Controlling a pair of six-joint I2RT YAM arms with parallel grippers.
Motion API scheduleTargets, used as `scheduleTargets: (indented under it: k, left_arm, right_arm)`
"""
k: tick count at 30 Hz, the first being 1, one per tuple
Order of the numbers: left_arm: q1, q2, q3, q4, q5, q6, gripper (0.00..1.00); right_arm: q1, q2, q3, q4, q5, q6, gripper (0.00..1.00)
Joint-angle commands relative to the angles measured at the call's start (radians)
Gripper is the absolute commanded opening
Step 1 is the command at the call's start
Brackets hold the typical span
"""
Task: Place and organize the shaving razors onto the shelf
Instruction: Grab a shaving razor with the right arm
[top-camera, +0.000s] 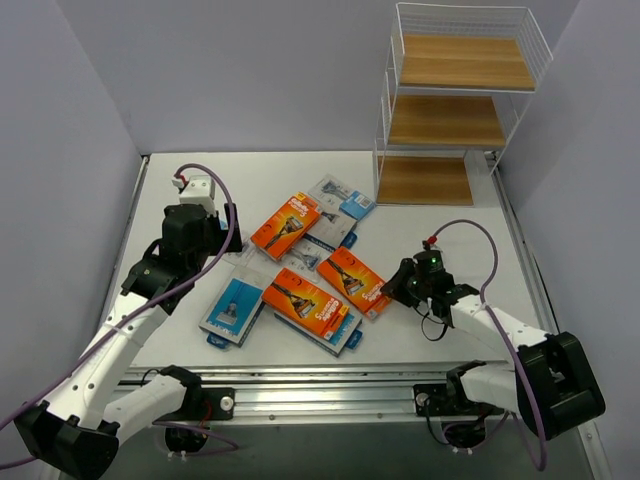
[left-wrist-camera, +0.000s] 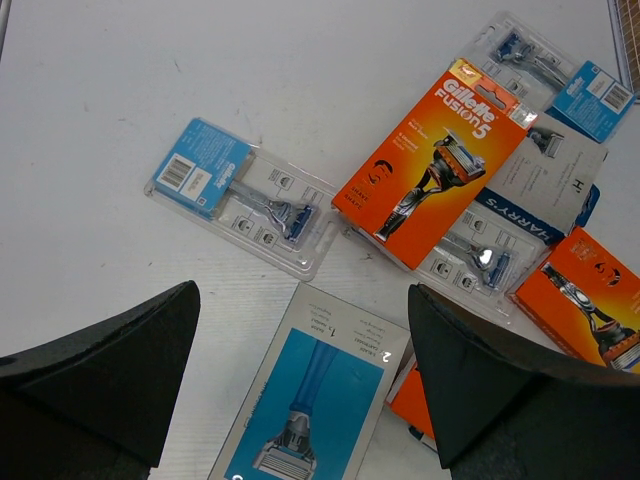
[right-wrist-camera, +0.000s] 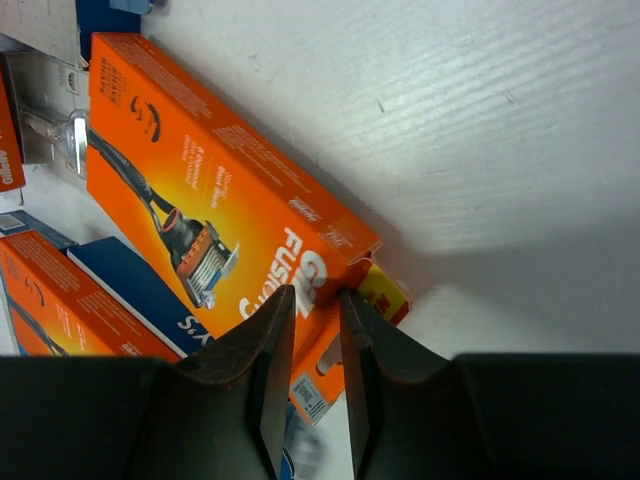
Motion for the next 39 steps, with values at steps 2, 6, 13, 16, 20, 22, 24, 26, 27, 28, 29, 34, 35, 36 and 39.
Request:
scheduleTargets:
  k: [2, 6, 13, 16, 20, 22, 24, 26, 27, 28, 29, 34, 35, 36, 39]
  left_arm:
    - [-0.003, 0.000, 0.018, 0.009, 0.017, 0.008, 0.94]
    - [-0.003, -0.006, 0.018, 0.011, 0.026, 0.008, 0.94]
    - [-0.004, -0.012, 0.014, 0.017, 0.060, 0.020, 0.94]
    - [-0.004, -0.012, 0.014, 0.016, 0.063, 0.021, 0.94]
    - [-0.004, -0.012, 0.013, 0.016, 0.063, 0.021, 0.94]
    - [-0.004, -0.012, 0.013, 0.016, 0.065, 0.023, 0.94]
    - [-0.004, -0.012, 0.013, 0.016, 0.065, 0.023, 0.94]
    - [-0.004, -0.012, 0.014, 0.016, 0.065, 0.021, 0.94]
    - [-0.004, -0.012, 0.014, 0.016, 0.065, 0.021, 0.94]
    - [-0.004, -0.012, 0.014, 0.016, 0.065, 0.021, 0.94]
    - [-0.004, -0.012, 0.014, 0.016, 0.065, 0.021, 0.94]
    - [-0.004, -0.007, 0.013, 0.017, 0.080, 0.021, 0.94]
    - [-0.004, -0.006, 0.014, 0.017, 0.085, 0.021, 0.94]
    - [-0.004, -0.004, 0.014, 0.017, 0.086, 0.021, 0.94]
    - [-0.004, -0.003, 0.013, 0.017, 0.091, 0.020, 0.94]
  right_arm:
    - [0.007, -0.011, 0.053, 0.031, -0.006, -0.042, 0.27]
    - [0.005, -0.038, 0.070, -0.015, 0.006, -0.085, 0.37]
    - [-0.032, -0.183, 0.136, -0.193, 0.100, -0.156, 0.45]
    - [-0.038, -0.178, 0.112, -0.190, 0.065, -0.135, 0.46]
    - [-0.038, -0.183, 0.024, -0.134, 0.019, -0.076, 0.45]
    - [-0.033, -0.198, -0.044, -0.083, -0.033, -0.026, 0.45]
    - [-0.027, -0.235, -0.088, -0.043, -0.056, 0.006, 0.44]
    - [-0.026, -0.273, -0.137, -0.030, -0.061, 0.043, 0.43]
    - [-0.026, -0.285, -0.149, -0.029, -0.060, 0.052, 0.43]
    - [-0.026, -0.293, -0.158, -0.029, -0.058, 0.056, 0.43]
    - [-0.026, -0.304, -0.172, -0.029, -0.056, 0.063, 0.43]
    - [-0.021, -0.307, -0.206, 0.008, -0.059, 0.082, 0.45]
    - [-0.019, -0.307, -0.212, 0.017, -0.061, 0.088, 0.46]
    - [-0.018, -0.304, -0.226, 0.038, -0.064, 0.098, 0.45]
    - [-0.016, -0.293, -0.247, 0.072, -0.064, 0.112, 0.45]
